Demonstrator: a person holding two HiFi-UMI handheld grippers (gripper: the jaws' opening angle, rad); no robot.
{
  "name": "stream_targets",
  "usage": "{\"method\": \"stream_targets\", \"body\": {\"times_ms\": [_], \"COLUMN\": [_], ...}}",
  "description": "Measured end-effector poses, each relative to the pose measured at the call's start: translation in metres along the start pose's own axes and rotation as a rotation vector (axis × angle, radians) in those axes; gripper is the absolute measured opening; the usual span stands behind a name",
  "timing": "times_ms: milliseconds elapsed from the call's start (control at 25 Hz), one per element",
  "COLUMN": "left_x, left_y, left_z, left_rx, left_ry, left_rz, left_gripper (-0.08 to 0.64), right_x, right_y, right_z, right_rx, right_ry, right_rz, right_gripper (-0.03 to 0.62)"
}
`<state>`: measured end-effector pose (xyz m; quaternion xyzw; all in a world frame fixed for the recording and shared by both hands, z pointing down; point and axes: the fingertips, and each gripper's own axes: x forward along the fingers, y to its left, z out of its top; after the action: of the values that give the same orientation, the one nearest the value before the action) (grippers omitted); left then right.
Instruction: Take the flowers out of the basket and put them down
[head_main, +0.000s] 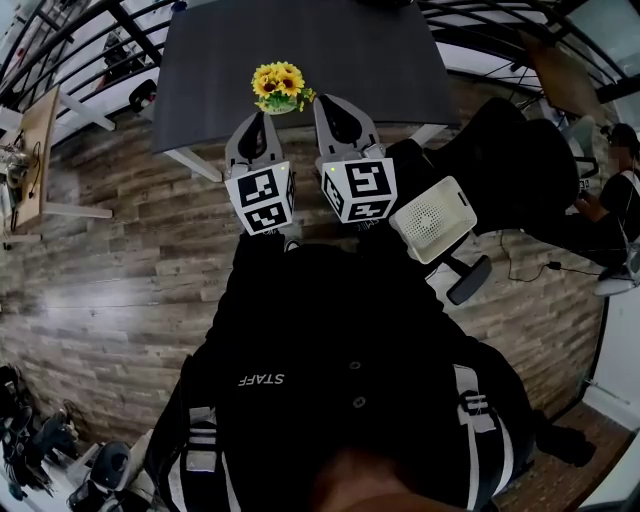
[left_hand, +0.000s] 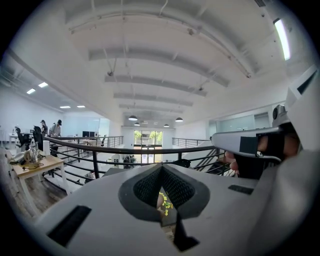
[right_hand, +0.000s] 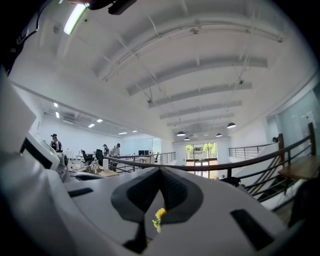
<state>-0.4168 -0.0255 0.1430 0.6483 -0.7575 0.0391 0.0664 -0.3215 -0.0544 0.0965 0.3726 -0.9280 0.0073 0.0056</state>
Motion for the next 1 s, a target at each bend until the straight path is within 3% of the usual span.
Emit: {"method": "stream_targets", "body": {"times_ms": [1000], "left_x": [0.009], "left_y": [0.028], "left_z": [-0.004], "left_rx": [-0.027], "left_ry": [0.008], "left_rz": [0.055], "left_gripper": [0.000], "right_x": [0.019], "right_y": [-0.003], "right_z": [-0.002], "right_rx": [0.000], "right_ry": [0.006], "right_rz": [-0.009], "right_gripper": [0.012]}}
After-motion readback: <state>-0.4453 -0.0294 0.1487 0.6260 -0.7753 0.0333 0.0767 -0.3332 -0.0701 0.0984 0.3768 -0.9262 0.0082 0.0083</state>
